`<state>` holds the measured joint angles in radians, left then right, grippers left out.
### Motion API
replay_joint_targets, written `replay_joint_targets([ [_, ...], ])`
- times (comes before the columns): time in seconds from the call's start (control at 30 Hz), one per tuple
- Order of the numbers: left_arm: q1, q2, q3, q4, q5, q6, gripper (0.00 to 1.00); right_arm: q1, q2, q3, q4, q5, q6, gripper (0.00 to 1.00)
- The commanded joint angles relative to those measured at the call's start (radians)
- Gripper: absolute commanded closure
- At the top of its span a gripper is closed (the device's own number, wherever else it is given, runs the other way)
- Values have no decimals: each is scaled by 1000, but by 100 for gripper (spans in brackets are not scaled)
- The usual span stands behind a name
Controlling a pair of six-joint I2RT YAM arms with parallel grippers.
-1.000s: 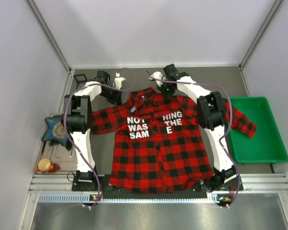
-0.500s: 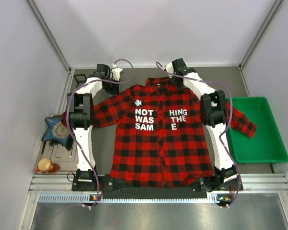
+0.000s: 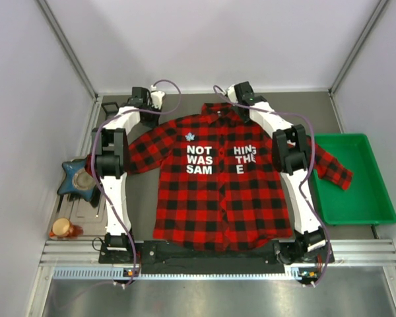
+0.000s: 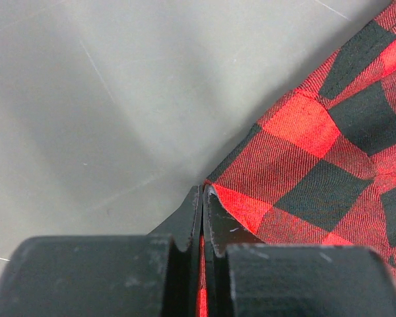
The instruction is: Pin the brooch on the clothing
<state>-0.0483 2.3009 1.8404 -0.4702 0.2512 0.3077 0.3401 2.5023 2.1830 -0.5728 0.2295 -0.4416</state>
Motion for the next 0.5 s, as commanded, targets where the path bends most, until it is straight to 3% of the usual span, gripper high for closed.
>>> replay_joint_targets([
  [0.0,36,46,33,1,-73,1,100,10,1,69,54,41,6,96],
  [0.07,41,45,52,-11,-1,-8,98,10,-8,72,57,25,6,83],
  [0.1,42,35,59,-13,16,-13,91,11,-16,70,56,19,12,57],
  [0.17,41,13,60,-5,66,-13,76,10,-52,70,56,10,6,43],
  [0.2,42,-16,60,-8,75,-12,64,10,-66,69,54,10,-3,34],
  [0.33,42,-113,39,-65,103,36,45,4,-183,5,50,-16,-40,20],
  [0.4,70,-175,-1,-118,137,65,39,-6,-264,-51,8,-80,-45,11],
  [0.47,70,-202,-36,-174,152,117,37,-10,-327,-87,-86,-174,-46,8],
])
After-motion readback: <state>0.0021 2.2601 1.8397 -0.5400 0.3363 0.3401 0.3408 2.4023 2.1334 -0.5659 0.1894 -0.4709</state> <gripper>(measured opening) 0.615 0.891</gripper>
